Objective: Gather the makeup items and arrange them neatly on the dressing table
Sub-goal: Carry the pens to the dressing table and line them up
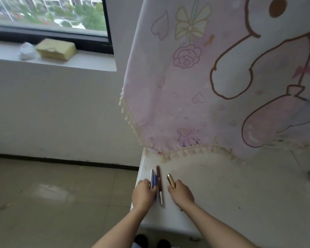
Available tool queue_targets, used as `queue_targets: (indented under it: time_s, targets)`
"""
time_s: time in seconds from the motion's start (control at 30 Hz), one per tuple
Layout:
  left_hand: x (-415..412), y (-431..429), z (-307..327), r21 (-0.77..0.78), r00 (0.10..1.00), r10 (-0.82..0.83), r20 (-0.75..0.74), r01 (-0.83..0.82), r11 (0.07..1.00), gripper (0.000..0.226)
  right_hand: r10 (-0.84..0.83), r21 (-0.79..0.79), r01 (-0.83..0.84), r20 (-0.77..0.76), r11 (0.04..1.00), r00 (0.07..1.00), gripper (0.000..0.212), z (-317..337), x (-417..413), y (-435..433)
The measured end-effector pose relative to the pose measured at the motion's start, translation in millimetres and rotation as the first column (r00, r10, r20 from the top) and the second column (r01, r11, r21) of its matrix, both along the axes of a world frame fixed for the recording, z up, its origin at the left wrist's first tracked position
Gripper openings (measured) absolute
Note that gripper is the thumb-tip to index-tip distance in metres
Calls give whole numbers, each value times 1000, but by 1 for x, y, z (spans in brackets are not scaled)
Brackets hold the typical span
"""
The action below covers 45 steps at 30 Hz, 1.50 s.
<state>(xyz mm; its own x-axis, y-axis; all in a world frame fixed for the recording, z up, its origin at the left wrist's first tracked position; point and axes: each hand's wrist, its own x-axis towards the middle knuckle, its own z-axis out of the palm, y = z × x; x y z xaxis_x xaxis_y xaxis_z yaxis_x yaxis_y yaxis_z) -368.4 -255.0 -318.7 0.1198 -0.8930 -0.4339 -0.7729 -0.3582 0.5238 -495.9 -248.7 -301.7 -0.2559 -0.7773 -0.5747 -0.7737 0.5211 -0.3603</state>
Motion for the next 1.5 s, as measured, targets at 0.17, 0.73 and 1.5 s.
queue_targets:
  time_s: [0.17, 0.73, 1.5]
  targets:
    - [4, 0, -2, 3, 1000, -2, -27, 2, 1000, 18, -45, -17, 45, 12, 999, 999, 29, -3, 5, -8]
    - [11, -5, -5, 16, 991, -129, 28, 129, 992, 16, -41, -57, 45, 80, 997, 996, 29, -6, 16, -6]
    - [26, 1, -7, -148, 937, -292, 189, 322, 935, 31, -29, -113, 33, 42, 993, 999, 36, -5, 19, 7]
